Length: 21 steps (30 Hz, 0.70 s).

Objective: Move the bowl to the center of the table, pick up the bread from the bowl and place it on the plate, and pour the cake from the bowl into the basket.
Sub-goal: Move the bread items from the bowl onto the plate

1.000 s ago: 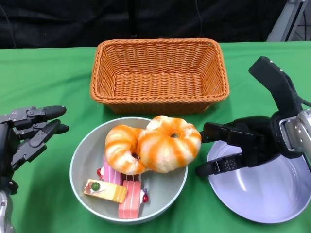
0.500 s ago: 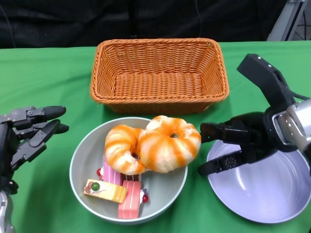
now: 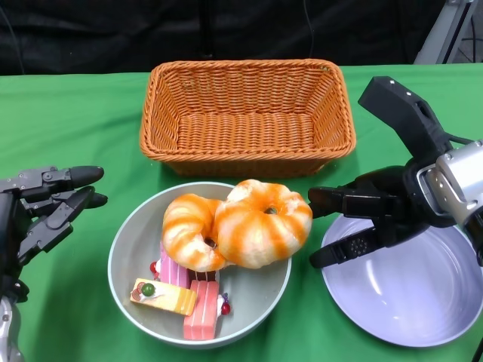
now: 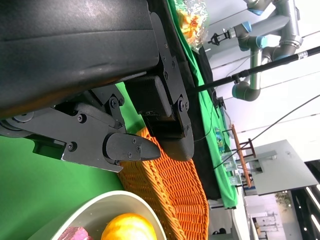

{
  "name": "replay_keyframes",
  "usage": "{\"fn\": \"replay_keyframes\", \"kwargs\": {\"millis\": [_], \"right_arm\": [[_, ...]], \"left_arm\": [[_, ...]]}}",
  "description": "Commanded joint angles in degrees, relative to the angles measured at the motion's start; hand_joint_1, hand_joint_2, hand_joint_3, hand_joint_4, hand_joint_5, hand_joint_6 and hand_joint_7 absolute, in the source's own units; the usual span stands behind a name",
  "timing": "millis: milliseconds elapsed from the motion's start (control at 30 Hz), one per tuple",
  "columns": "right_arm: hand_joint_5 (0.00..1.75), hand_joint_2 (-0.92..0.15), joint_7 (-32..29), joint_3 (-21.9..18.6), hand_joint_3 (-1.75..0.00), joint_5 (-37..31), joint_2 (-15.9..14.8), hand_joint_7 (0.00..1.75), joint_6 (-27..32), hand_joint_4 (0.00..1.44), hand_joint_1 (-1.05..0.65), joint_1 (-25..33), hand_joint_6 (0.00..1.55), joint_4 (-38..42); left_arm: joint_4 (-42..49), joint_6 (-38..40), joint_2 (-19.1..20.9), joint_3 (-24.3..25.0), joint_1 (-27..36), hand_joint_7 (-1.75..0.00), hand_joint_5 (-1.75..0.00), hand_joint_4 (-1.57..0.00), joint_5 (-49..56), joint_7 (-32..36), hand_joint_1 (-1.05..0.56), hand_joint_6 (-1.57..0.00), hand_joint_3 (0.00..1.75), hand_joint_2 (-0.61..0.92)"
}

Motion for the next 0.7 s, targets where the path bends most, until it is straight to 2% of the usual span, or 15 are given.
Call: {"fn": "replay_keyframes", "kwargs": {"millis": [33, 333, 700], "right_arm": [[0.15, -0.92, -0.4, 0.0, -0.39, -0.7, 0.3, 0.02, 0.0, 0.55, -0.77, -1.6, 0.18, -0.2], [0.13, -0.92, 1.1, 0.2, -0.41, -1.5, 0.8, 0.0, -2.0, 0.55, -0.78, -1.8, 0.14, 0.6], [0.13, -0.92, 0.9, 0.4, -0.4, -2.7, 3.1, 0.01, -3.2, 0.58, -0.77, -3.3, 0.16, 4.1]], "left_arm": [[0.6, -1.0, 0.7, -0.1, 0.2, -0.05, -0.69, -1.01, 0.5, 1.2, -0.15, -1.23, 0.23, 0.92], [0.7, -1.2, 0.7, -0.2, 0.1, -0.04, -0.69, -1.01, 0.6, 1.3, -0.14, -1.23, 0.23, 0.92], [1.1, -1.5, 0.7, -0.2, 0.0, -0.04, -0.69, -1.01, 0.6, 1.6, -0.14, -1.24, 0.23, 0.92]]}}
